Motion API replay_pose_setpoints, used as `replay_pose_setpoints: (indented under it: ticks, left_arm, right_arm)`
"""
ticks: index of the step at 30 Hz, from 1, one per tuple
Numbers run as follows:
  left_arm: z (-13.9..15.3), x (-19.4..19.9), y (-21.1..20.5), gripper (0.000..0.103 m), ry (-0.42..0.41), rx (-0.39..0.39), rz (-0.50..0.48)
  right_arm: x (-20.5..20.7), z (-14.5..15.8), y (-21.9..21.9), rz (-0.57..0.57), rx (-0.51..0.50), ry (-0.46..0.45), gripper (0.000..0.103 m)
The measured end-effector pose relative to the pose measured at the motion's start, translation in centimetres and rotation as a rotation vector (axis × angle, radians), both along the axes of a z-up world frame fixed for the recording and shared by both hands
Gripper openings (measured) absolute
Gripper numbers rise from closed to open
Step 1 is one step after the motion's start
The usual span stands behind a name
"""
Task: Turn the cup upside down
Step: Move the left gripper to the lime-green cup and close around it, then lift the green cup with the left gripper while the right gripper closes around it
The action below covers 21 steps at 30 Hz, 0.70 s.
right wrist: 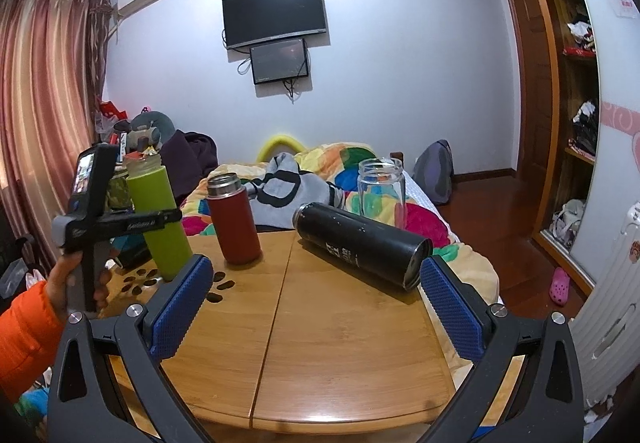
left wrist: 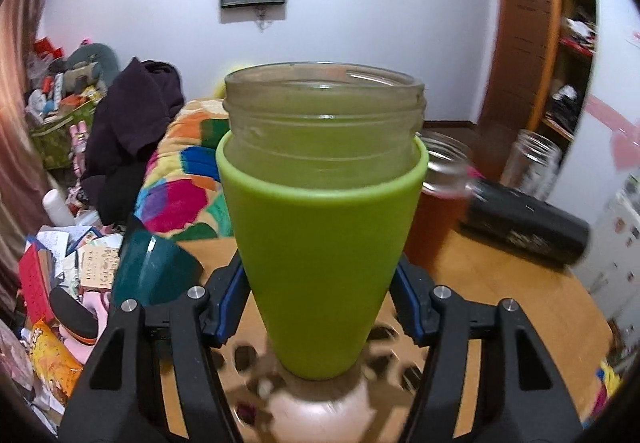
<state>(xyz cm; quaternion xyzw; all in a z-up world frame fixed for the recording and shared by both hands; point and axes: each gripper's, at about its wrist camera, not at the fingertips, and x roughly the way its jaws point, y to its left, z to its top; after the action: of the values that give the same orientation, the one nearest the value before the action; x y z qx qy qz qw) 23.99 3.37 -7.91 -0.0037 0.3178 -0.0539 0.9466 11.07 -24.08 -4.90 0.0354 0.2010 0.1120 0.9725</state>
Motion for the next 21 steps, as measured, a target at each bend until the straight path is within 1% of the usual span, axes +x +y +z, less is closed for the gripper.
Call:
replay_pose_setpoints:
  ticks: [6, 12, 15, 21]
  left_arm:
    - [0.5, -4.9, -2.9, 0.063, -0.012, -0.021, -0.151]
    - [1.0, -8.0, -6.2, 0.063, -0.012, -0.041, -0.299]
    - [1.2, -9.0, -7.3, 0.063, -0.013, -0.05, -0.348]
    - [1.1, -10.1, -8.5, 0.063, -0.027, -0.052, -0.393]
  right_arm:
    - [-1.0, 0.0, 1.0, 0.021, -0.015, -0.012, 0.103]
    - [-2.1, 0.0, 1.4, 0.024, -0.042, -0.016, 0.103]
    - [-2.5, -0.3, 1.4, 0.026, -0.051, -0.015, 0.103]
    - [-2.5, -1.4, 1.2, 0.033, -0.069, 0.005, 0.103]
